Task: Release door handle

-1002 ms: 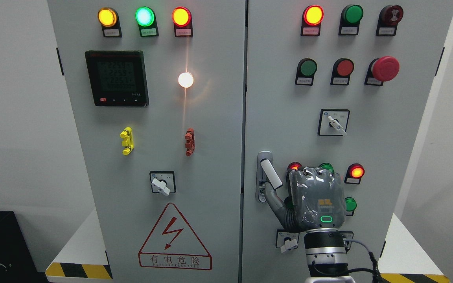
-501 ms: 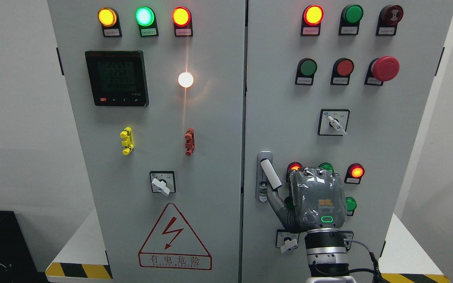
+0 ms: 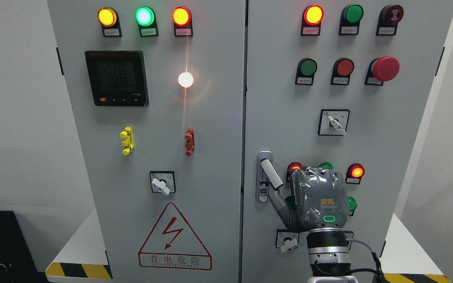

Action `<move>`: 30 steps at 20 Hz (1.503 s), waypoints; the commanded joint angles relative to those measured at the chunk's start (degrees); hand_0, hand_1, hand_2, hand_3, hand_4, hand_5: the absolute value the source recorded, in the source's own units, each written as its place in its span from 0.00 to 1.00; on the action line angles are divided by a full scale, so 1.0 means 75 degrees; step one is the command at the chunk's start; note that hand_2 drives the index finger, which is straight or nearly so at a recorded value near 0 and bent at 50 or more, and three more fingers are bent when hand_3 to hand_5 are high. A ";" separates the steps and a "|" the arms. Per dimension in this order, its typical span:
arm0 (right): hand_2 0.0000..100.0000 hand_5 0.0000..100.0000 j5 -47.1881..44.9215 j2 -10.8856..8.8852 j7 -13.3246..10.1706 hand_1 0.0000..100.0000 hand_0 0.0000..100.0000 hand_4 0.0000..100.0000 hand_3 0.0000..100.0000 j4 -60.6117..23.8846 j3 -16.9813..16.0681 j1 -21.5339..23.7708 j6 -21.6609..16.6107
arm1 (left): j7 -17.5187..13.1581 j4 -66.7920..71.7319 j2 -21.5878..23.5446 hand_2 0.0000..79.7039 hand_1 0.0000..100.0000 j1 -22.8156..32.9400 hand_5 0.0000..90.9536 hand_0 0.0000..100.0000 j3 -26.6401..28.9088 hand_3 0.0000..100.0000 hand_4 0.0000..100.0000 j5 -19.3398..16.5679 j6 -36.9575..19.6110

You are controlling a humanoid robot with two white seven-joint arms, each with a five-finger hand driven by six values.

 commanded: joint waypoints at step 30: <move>0.92 0.97 -0.0039 0.0008 -0.0029 0.32 0.53 1.00 1.00 -0.0144 -0.0152 -0.0043 -0.0028 | 0.0002 -0.0001 0.0000 0.00 0.56 0.0129 0.00 0.12 0.0000 0.00 0.00 0.0005 -0.0007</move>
